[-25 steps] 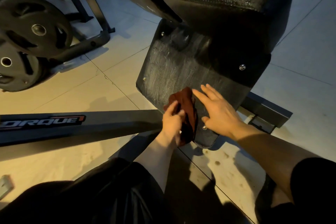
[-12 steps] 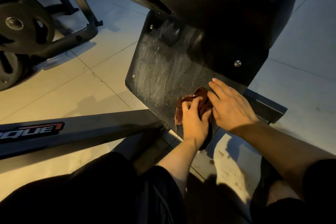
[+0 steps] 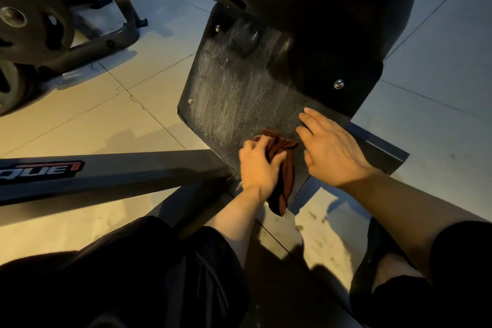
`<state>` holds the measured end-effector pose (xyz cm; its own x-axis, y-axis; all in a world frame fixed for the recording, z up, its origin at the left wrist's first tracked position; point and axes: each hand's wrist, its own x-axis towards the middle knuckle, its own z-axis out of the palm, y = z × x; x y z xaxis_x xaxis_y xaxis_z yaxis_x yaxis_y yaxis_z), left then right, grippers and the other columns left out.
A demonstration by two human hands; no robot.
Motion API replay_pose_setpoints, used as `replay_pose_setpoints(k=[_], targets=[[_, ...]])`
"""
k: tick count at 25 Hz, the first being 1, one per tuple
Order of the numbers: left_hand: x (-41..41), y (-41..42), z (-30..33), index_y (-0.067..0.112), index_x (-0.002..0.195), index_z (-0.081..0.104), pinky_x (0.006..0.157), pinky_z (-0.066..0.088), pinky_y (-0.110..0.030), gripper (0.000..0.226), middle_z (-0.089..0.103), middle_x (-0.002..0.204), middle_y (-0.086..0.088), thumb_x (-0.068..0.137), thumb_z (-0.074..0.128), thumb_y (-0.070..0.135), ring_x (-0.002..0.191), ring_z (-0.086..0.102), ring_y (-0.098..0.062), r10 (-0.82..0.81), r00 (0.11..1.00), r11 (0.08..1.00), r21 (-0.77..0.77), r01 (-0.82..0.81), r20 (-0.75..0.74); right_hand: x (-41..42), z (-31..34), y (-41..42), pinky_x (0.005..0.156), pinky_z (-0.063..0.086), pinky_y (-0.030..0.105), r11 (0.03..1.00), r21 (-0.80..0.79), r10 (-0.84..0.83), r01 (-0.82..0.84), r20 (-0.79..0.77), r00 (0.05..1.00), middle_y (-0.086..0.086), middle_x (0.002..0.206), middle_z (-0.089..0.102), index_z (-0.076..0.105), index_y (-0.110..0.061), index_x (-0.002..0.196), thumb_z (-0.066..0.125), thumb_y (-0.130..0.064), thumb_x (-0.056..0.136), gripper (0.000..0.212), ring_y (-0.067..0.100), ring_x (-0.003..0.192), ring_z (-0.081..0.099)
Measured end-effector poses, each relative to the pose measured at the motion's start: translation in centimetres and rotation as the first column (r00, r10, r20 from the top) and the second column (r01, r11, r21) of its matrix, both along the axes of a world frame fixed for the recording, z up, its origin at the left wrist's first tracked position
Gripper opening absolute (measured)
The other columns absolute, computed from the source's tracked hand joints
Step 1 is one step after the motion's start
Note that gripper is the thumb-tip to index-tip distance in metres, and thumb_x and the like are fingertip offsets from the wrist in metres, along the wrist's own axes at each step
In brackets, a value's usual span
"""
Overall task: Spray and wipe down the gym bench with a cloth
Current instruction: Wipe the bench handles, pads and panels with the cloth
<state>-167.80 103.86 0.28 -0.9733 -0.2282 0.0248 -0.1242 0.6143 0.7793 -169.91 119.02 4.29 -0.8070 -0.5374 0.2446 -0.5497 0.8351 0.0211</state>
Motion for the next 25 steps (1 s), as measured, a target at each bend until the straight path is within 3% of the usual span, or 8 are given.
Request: replay_pose_setpoints(k=[3, 8, 12, 16, 17, 20, 24, 25], targets=[[-0.6, -0.9, 0.2, 0.017, 0.126, 0.057, 0.102, 0.034, -0.032, 0.038, 0.043, 0.126, -0.01, 0.09, 0.065, 0.026, 0.12, 0.044, -0.027, 0.182, 0.978, 0.98, 0.059, -0.189, 0.1, 0.4, 0.0, 0.3, 0.101, 0.042, 0.047, 0.999, 0.014, -0.035, 0.035, 0.011, 0.999, 0.026, 0.131, 0.055, 0.063, 0.007, 0.114, 0.082, -0.005, 0.063, 0.056, 0.039, 0.131, 0.046], [-1.0, 2.6, 2.1, 0.011, 0.119, 0.056, 0.09, 0.036, -0.024, 0.035, 0.047, 0.115, -0.012, 0.086, 0.068, 0.017, 0.104, 0.049, -0.024, -0.229, 0.962, 0.973, 0.002, 0.232, -0.149, 0.7, 0.7, 1.1, 0.109, 0.03, 0.041, 0.991, -0.079, -0.112, 0.112, 0.005, 0.994, 0.024, 0.138, 0.049, 0.057, 0.006, 0.121, 0.07, -0.004, 0.076, 0.049, 0.035, 0.139, 0.035], [-2.1, 0.9, 1.2, 0.014, 0.128, 0.049, 0.102, 0.038, -0.039, 0.038, 0.043, 0.13, -0.014, 0.093, 0.06, 0.022, 0.117, 0.05, -0.033, 0.182, 0.982, 0.98, 0.074, -0.186, 0.054, 0.6, 0.9, 2.1, 0.108, 0.021, 0.038, 0.983, -0.061, -0.178, 0.173, -0.09, 0.98, 0.024, 0.138, 0.05, 0.053, 0.007, 0.128, 0.073, -0.006, 0.074, 0.059, 0.036, 0.135, 0.039], [-1.7, 3.6, 2.9, 0.012, 0.124, 0.053, 0.098, 0.041, -0.038, 0.043, 0.052, 0.121, -0.011, 0.085, 0.069, 0.019, 0.11, 0.053, -0.025, -0.214, 0.947, 0.976, -0.007, 0.218, -0.239, 0.4, 0.9, 2.2, 0.111, 0.019, 0.036, 0.977, -0.119, -0.19, 0.176, -0.113, 0.975, 0.022, 0.142, 0.046, 0.047, 0.005, 0.135, 0.064, -0.009, 0.082, 0.058, 0.033, 0.14, 0.033], [-2.2, 3.5, 3.0, 0.012, 0.124, 0.051, 0.097, 0.041, -0.036, 0.045, 0.055, 0.12, -0.01, 0.083, 0.07, 0.017, 0.111, 0.053, -0.024, -0.199, 0.947, 0.977, 0.022, 0.211, -0.253, 0.4, 1.1, 2.1, 0.112, 0.02, 0.036, 0.973, -0.138, -0.203, 0.187, -0.111, 0.973, 0.022, 0.142, 0.046, 0.047, 0.005, 0.135, 0.062, -0.009, 0.082, 0.056, 0.033, 0.14, 0.032], [-3.3, 2.0, 2.8, 0.015, 0.13, 0.044, 0.096, 0.04, -0.038, 0.046, 0.052, 0.124, -0.012, 0.089, 0.064, 0.017, 0.115, 0.052, -0.03, 0.178, 0.981, 0.976, 0.137, -0.167, -0.074, 0.2, 1.2, 2.2, 0.112, 0.024, 0.039, 0.966, -0.12, -0.244, 0.231, -0.112, 0.963, 0.022, 0.143, 0.045, 0.048, 0.004, 0.134, 0.065, -0.011, 0.082, 0.057, 0.033, 0.14, 0.032], [-2.6, 3.4, 2.7, 0.014, 0.125, 0.053, 0.094, 0.043, -0.039, 0.041, 0.048, 0.119, -0.01, 0.085, 0.064, 0.01, 0.107, 0.053, -0.027, -0.19, 0.938, 0.982, -0.065, 0.178, -0.289, 0.1, 1.1, 2.3, 0.108, 0.033, 0.043, 0.969, -0.104, -0.238, 0.224, -0.155, 0.959, 0.025, 0.135, 0.051, 0.054, 0.005, 0.126, 0.069, -0.01, 0.077, 0.054, 0.037, 0.133, 0.042], [-3.1, 3.1, 2.8, 0.012, 0.125, 0.051, 0.093, 0.043, -0.037, 0.042, 0.048, 0.119, -0.011, 0.085, 0.064, 0.008, 0.106, 0.053, -0.027, -0.195, 0.933, 0.981, -0.059, 0.186, -0.301, -0.1, 1.3, 2.0, 0.108, 0.033, 0.042, 0.968, -0.116, -0.241, 0.224, -0.153, 0.958, 0.024, 0.134, 0.052, 0.055, 0.005, 0.125, 0.069, -0.01, 0.077, 0.053, 0.036, 0.133, 0.043]])
